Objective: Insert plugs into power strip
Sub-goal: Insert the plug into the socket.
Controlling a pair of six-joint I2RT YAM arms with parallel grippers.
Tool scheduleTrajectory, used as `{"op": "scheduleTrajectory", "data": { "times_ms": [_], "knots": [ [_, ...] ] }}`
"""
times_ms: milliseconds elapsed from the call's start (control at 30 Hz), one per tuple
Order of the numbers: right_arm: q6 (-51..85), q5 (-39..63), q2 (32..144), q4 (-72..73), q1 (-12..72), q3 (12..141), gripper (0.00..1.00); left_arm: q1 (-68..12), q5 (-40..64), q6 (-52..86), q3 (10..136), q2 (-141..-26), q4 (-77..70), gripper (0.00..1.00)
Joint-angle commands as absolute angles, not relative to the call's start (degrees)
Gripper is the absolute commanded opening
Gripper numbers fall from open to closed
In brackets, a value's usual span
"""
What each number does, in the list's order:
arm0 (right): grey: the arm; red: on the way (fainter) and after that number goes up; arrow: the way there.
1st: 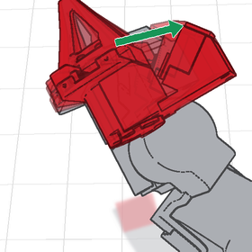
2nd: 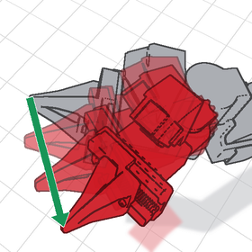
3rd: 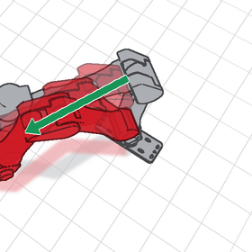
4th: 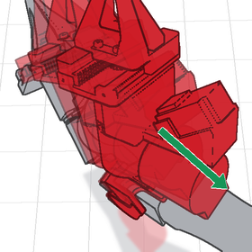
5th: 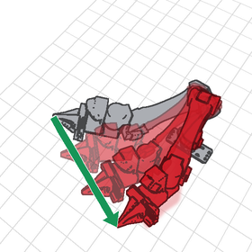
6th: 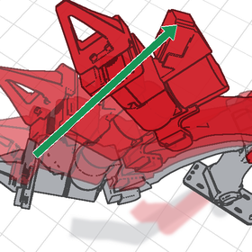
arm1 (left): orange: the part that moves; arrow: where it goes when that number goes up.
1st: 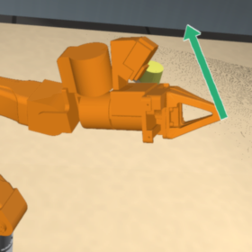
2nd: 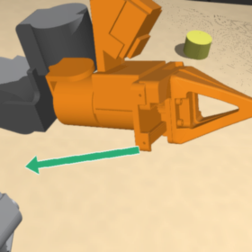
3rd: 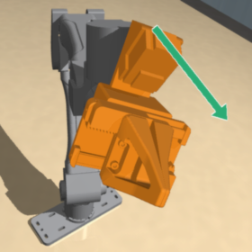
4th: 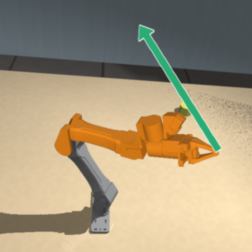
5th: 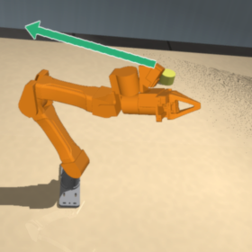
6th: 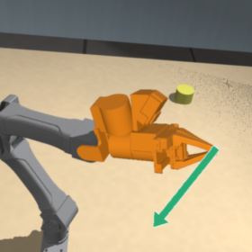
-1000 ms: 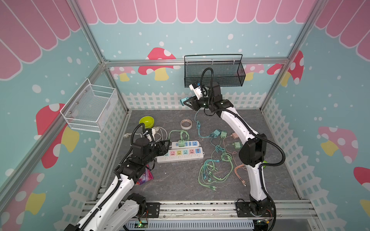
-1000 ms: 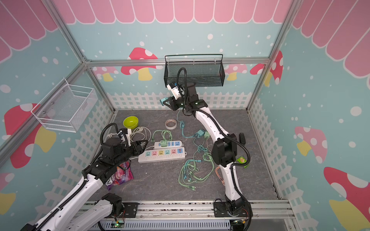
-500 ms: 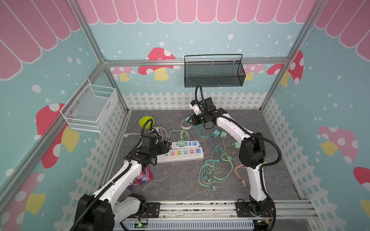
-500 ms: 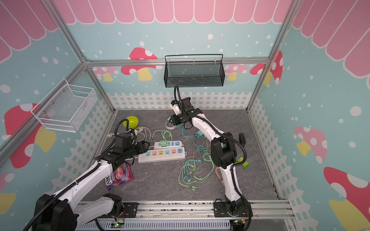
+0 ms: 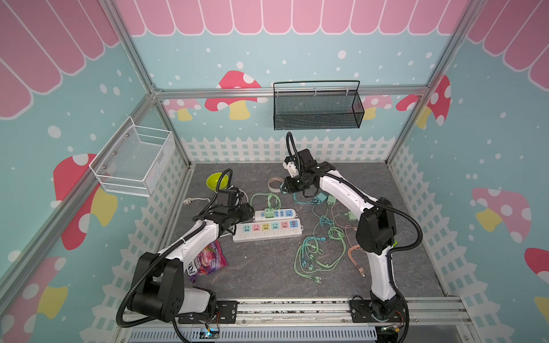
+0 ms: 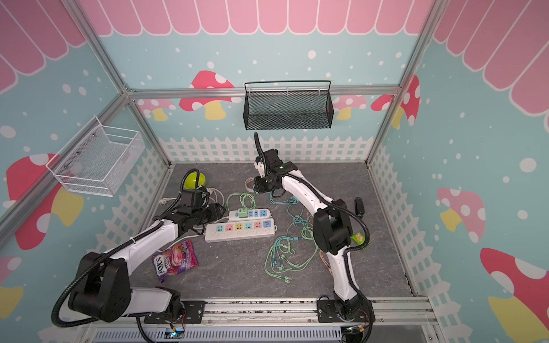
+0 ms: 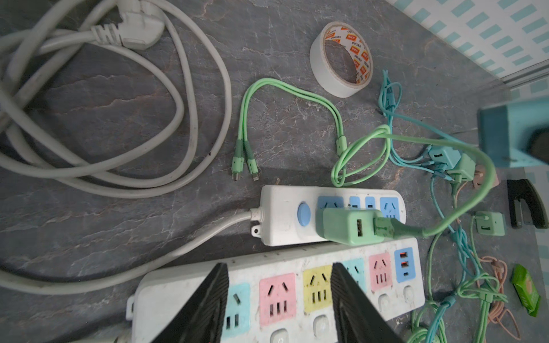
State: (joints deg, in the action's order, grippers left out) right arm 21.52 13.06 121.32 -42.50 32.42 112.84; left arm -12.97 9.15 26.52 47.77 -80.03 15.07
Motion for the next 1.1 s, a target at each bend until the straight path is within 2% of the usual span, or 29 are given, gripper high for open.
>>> {"op": "scheduleTrajectory", "data": {
  "times_ms": [0,600,1067],
  "knots": [
    [23.93,10.90,119.53,-45.51,33.62,111.02,0.00,-12.70,10.95,25.84,50.22,-82.90,13.47,0.54],
    [29.64,2.52,121.55,-46.32,38.35,106.42,0.00,-12.22,14.15,27.16,52.73,-93.85,10.53,0.40],
    [32.21,3.08,123.37,-44.54,40.04,104.76,0.00,-12.09,15.64,28.12,52.79,-96.88,8.79,0.34]
  ]
}}
